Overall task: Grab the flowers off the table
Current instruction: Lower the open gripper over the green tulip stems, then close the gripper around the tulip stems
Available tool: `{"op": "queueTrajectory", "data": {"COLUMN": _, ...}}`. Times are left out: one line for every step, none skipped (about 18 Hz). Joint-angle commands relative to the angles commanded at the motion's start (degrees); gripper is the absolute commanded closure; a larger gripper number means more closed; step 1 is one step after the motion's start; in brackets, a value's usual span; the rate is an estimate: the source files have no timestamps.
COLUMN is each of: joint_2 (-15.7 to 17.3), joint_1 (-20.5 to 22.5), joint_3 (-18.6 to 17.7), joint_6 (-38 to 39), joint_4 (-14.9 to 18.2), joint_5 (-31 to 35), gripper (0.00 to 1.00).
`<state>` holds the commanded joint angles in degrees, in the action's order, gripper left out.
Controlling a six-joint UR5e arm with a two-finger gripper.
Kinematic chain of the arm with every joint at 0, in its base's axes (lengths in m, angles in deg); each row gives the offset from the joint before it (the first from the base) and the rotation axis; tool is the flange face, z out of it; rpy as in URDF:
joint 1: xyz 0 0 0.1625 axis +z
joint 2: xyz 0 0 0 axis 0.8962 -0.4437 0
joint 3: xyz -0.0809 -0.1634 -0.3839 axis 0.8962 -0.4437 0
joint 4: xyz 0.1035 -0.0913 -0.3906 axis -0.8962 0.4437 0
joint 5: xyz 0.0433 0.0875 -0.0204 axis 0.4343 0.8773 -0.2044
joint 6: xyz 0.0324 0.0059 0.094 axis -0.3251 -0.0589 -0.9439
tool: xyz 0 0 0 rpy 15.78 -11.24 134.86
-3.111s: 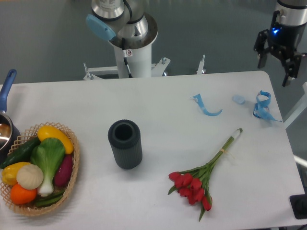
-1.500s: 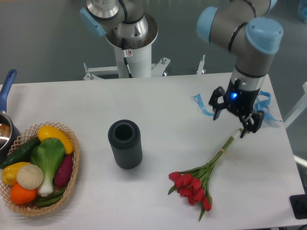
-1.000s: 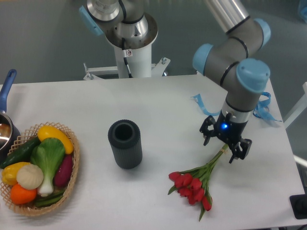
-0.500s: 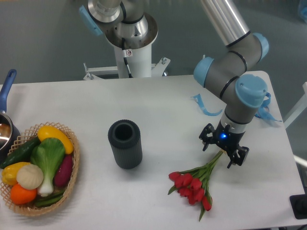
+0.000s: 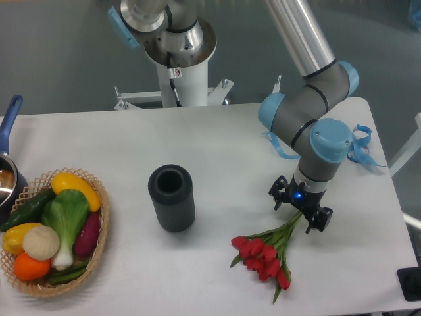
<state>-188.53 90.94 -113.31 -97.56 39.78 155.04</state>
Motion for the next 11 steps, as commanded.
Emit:
{"op": "queueTrajectory", "data": {"joint_2": 0.00, "joint_1": -0.09, "joint_3": 0.00, "joint_6": 0.09, "joint_4": -0.09, "joint_5": 0.53, "gripper": 0.10}}
{"op": "queueTrajectory", "data": {"joint_2": -0.26, "joint_1": -0.09, "joint_3": 0.00, "joint_6": 0.09, "joint_4": -0.18, "joint_5": 1.58, "gripper": 0.17}}
{"op": "queueTrajectory", "data": {"joint_2": -0.35, "joint_1": -0.61, "joint_3": 0.09, "joint_6": 0.09, "joint_4": -0.44, "joint_5": 2.63, "gripper": 0.23}}
{"op": "queueTrajectory", "data": {"joint_2": -0.44, "joint_1": -0.79, "joint_3": 0.09, "joint_6": 0.17, "joint_4": -0.44, "joint_5": 3.42, "gripper": 0.28}}
{"op": "queueTrajectory", "data": {"joint_2": -0.35, "joint_1": -0.79, "joint_3": 0.09, "joint_6": 0.26, "joint_4": -0.44, "joint_5": 3.69, "gripper": 0.34}}
{"op": "queueTrajectory", "data": {"joint_2": -0.35, "joint_1": -0.88, "joint_3": 0.17, "joint_6": 0.35, "joint_4": -0.36, "joint_5": 3.70, "gripper": 0.40}}
{"op": "queueTrajectory", "data": {"joint_2": -0.35, "joint_1": -0.97, "joint_3": 0.18, "joint_6": 0.44, "joint_4": -0.35, "joint_5": 3.70, "gripper": 0.47}}
{"op": "queueTrajectory", "data": {"joint_2": -0.35, "joint_1": -0.97, "joint_3": 0.18, "joint_6": 0.53, "joint_4": -0.44, "joint_5": 3.70, "gripper": 0.54}}
{"op": "queueTrajectory", "data": {"joint_2": -0.27, "joint_1": -0.97, "joint_3": 0.18, "joint_6": 0.53, "joint_4": -0.62, "joint_5": 3.70, "gripper": 0.59}}
{"op": "queueTrajectory", "data": {"joint_2": -0.18, "joint_1": -0.97, "joint_3": 0.18, "joint_6": 0.61, "joint_4": -0.70, "joint_5": 3.70, "gripper": 0.66}}
{"op": "queueTrajectory", "data": {"joint_2": -0.09, "joint_1": -0.97, "joint_3": 0.09, "joint_6": 0.70, "joint_4": -0.71, "joint_5": 3.70, "gripper": 0.71}}
